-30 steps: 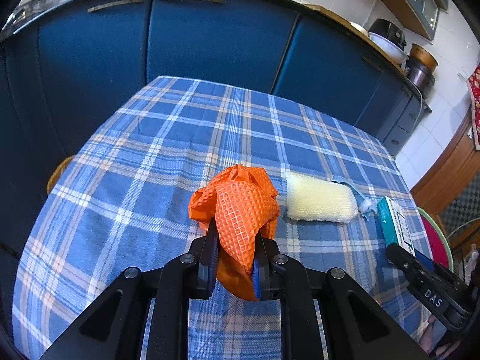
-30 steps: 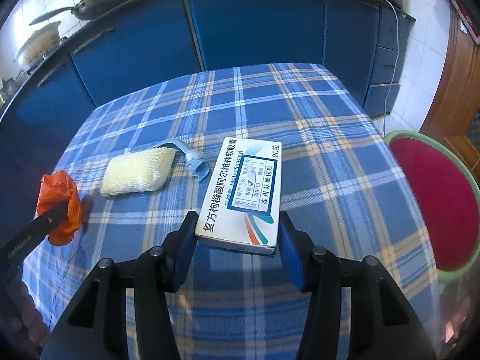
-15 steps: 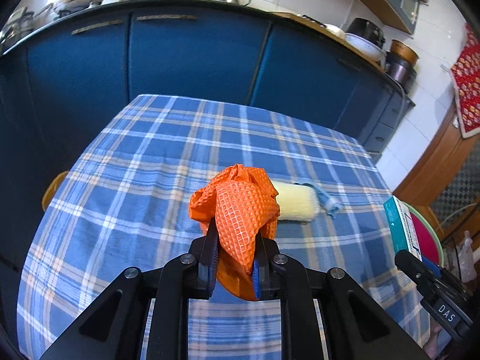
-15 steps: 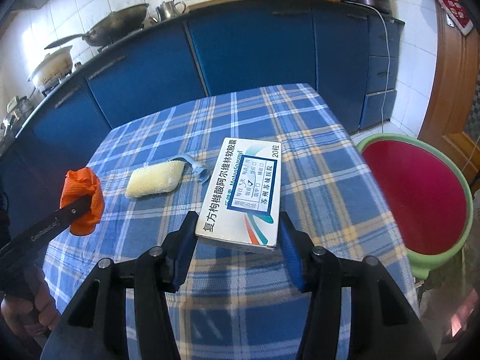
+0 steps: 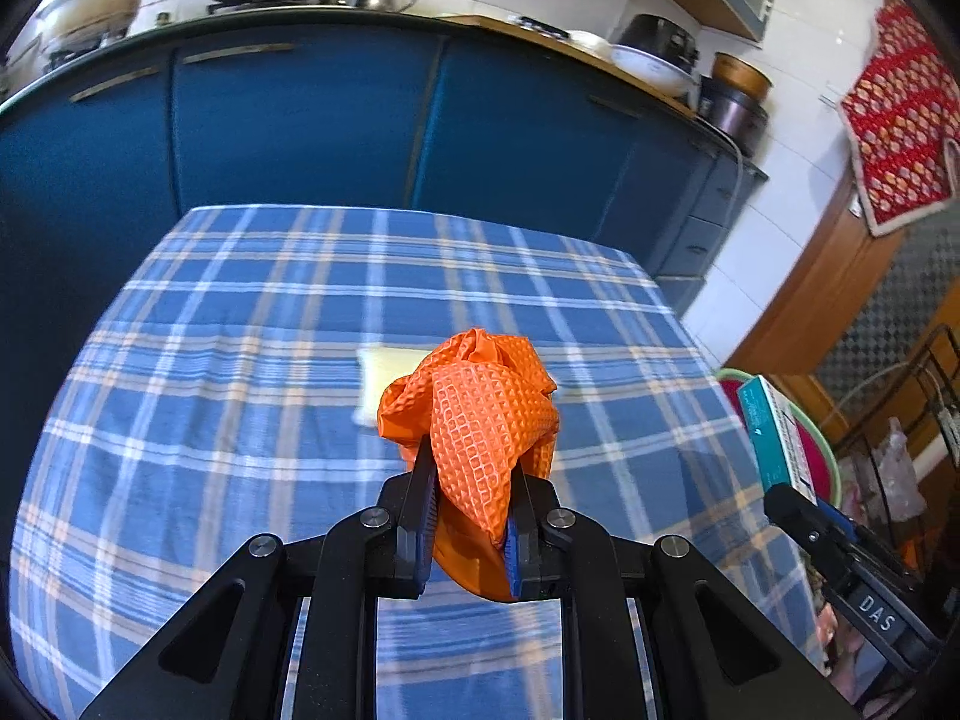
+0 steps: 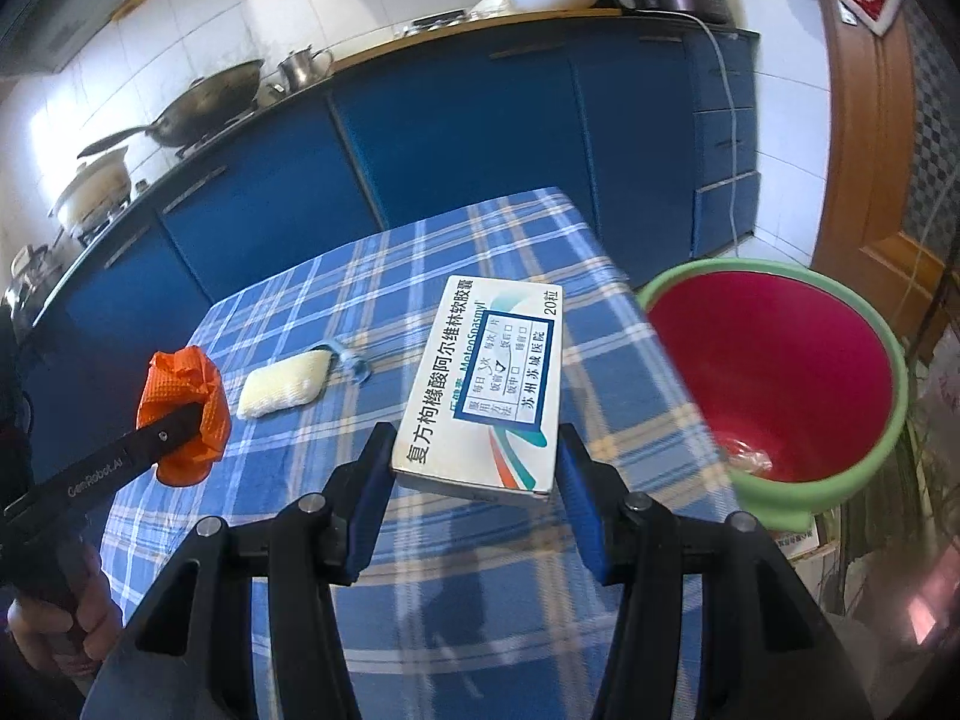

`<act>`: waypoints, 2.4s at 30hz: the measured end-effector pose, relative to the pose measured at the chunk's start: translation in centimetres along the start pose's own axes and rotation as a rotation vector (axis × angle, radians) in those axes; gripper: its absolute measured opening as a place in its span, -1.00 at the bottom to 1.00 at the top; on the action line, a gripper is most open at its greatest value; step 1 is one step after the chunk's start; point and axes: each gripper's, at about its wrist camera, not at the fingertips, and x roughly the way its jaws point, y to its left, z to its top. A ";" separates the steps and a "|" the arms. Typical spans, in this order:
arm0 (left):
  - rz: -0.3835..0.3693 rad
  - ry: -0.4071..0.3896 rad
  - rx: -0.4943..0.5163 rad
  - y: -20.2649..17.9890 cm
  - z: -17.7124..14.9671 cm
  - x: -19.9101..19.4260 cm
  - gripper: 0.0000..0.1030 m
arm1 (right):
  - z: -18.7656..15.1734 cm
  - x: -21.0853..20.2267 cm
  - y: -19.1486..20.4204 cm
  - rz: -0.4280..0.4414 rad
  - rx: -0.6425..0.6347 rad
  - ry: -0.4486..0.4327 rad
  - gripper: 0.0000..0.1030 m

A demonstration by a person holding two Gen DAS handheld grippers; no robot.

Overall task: Collect trash
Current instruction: 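Carry the glove and medicine box over the red bin and open both tools, then move both tools back over the table toward the yellow sponge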

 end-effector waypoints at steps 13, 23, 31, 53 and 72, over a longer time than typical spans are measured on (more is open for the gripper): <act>-0.139 0.060 0.128 -7.6 0.0 2.0 -0.65 | -0.1 -1.5 -5.5 -0.051 0.101 -0.038 0.07; -0.206 0.091 0.226 -13.9 0.3 4.8 -0.65 | 0.9 -2.2 -11.3 -0.111 0.172 -0.079 0.07; -0.271 0.113 0.306 -19.2 0.1 8.0 -0.65 | 0.9 -0.2 -16.9 -0.152 0.236 -0.060 0.08; -0.291 0.147 0.376 -24.8 -0.5 11.7 0.00 | -0.1 0.7 -22.1 -0.117 0.341 -0.070 0.18; -0.281 0.112 0.340 -23.7 0.3 9.5 0.22 | 0.2 -0.8 -21.3 -0.126 0.337 -0.098 0.29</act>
